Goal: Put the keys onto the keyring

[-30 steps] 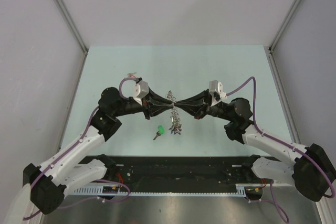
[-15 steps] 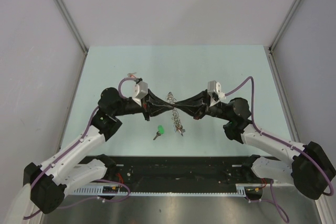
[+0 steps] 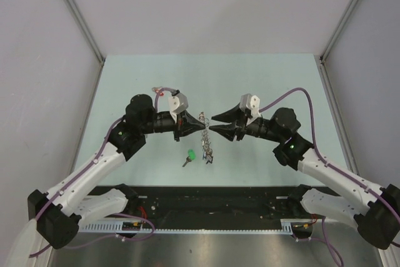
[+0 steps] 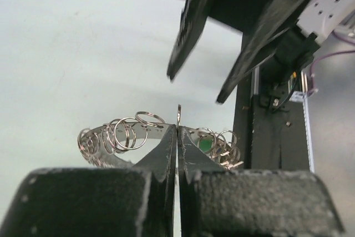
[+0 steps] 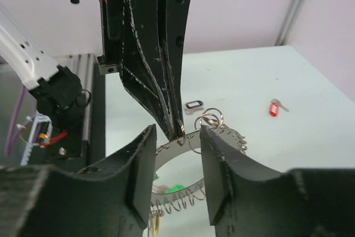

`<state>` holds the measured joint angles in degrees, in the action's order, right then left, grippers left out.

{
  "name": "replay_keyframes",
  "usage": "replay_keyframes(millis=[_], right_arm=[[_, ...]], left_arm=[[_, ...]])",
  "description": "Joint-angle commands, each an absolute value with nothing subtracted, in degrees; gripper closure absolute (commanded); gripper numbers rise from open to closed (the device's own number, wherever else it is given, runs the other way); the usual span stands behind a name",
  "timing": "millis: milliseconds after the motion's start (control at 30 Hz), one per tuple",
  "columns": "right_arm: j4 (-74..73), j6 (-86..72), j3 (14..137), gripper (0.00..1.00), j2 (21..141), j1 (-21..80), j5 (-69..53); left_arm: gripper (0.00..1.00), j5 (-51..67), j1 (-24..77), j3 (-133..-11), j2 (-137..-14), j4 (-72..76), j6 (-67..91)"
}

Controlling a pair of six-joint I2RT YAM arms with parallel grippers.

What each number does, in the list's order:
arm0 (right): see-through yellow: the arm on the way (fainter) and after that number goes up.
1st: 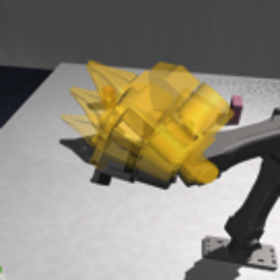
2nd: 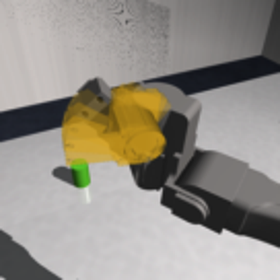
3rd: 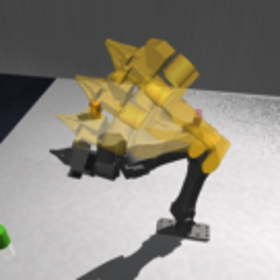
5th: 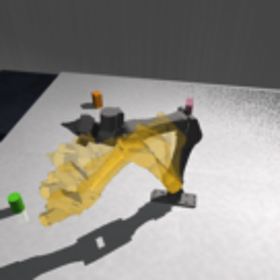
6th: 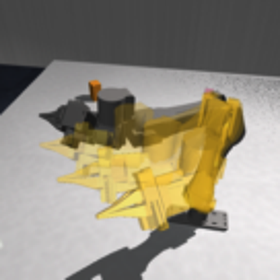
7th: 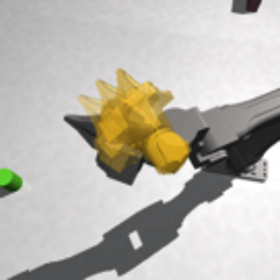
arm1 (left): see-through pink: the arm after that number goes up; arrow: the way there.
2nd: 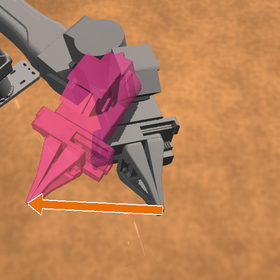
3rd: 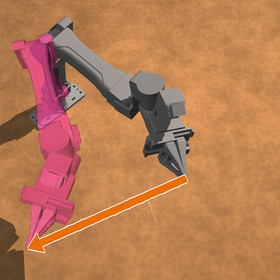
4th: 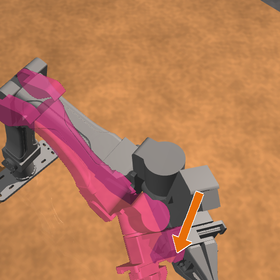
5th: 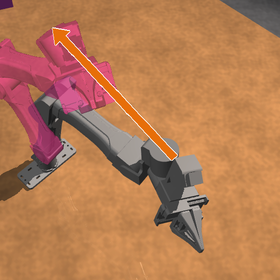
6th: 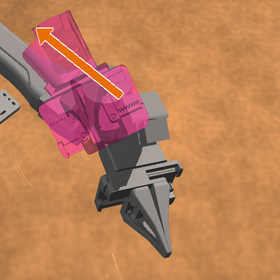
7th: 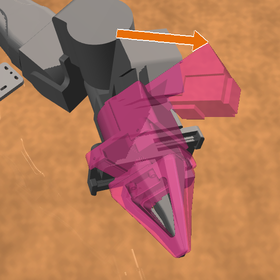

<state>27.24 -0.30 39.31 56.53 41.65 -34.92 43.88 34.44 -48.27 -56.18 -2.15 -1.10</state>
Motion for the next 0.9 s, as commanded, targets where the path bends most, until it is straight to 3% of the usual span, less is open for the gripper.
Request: replay_keyframes(millis=[0, 367, 867], right_arm=[[5.84, 12.12, 48.49, 0.55, 56.15, 41.4, -34.18], [-15.89, 26.62, 63.19, 0.57, 66.7, 41.4, -41.83], [-18.54, 30.32, 67.23, 0.67, 72.16, 44.3, -42.19]], left_arm=[[1.0, 41.84, 34.45, -54.05, -58.09, -11.59, -7.47], [1.0, 42.63, 34.89, -55.11, -57.57, -15.73, -10.81], [1.0, 43.94, 35.16, -55.11, -57.92, -15.56, -10.37]])
